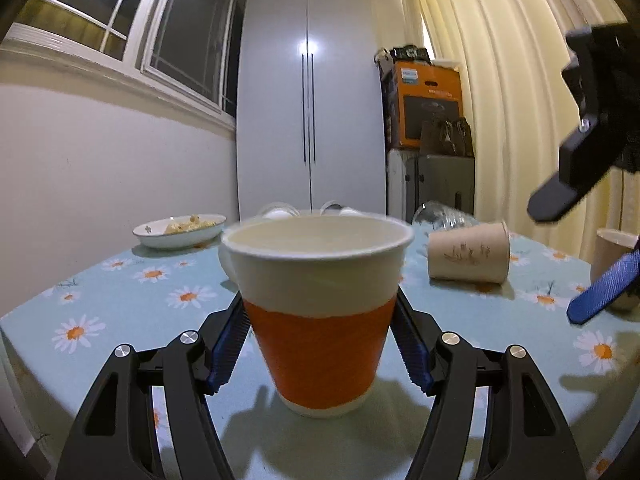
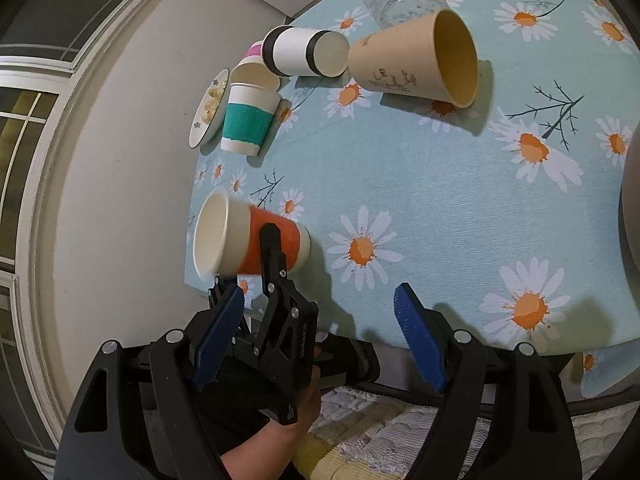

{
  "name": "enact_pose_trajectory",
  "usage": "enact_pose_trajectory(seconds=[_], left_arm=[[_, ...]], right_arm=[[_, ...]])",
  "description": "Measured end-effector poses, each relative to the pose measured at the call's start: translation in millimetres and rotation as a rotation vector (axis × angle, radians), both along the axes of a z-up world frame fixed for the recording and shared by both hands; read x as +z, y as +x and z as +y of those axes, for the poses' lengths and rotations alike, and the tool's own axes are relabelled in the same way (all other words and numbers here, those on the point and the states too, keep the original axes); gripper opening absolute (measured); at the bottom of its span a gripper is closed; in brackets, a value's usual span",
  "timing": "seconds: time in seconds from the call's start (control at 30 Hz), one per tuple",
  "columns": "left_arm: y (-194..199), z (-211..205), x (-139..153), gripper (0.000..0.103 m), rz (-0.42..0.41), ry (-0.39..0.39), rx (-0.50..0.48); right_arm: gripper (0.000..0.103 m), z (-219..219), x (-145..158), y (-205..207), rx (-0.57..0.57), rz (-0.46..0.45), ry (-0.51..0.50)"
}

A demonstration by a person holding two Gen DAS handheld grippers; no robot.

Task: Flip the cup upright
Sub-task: 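Grasp the orange cup with the left gripper and set it upright, then open the left gripper and withdraw from the upright orange cup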

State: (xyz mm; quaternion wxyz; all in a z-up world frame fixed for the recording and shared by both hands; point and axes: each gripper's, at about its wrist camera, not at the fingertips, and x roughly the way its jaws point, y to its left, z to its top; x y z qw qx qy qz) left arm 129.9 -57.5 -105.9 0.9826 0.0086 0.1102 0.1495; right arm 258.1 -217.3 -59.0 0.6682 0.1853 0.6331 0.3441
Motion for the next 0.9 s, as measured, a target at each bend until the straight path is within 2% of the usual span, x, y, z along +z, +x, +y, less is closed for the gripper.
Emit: enact_pose_trajectory(seconds=[0.27, 0.3, 0.33, 0.5, 0.53, 0.57, 0.6, 0.9], left_arm=[[-0.2, -0.6, -1.7, 0.066, 0.013, 0.001, 0.013], [0.2, 0.0, -1.9, 0.069, 0.017, -0.002, 0.016], [0.5, 0.3, -2.4, 0.08, 0.02, -0.008, 0.02], [-0.6, 1.8, -2.0, 0.082, 0.025, -0.029, 0.015], [-0.6, 0.4, -0.9, 0.086, 0.027, -0.02, 0.008], [-0.8, -1.0, 1.1, 0.095, 0.026, -0.01, 0.004], [-2.6, -1.8, 3.4, 0.097, 0.018, -0.007, 0.002], [-18.5, 1.7, 25.3, 0.097, 0.044, -0.02, -0.04]], right_arm=[[0.077, -0.5, 1.8, 0.3, -0.002, -0.007, 0.0], [0.077, -1.3, 2.7, -0.1, -0.002, -0.009, 0.002], [0.077, -1.5, 3.3, -0.2, -0.002, -0.011, 0.003], [0.077, -4.4, 6.6, -0.7, -0.007, -0.022, 0.009], [0.077, -4.9, 7.3, -0.6, -0.01, -0.024, 0.009], [0.077, -6.0, 8.2, -0.2, -0.012, -0.027, 0.01], [0.077, -6.7, 8.6, 0.0, -0.011, -0.027, 0.013], [0.077, -14.0, 20.9, 1.0, -0.024, -0.063, 0.032]])
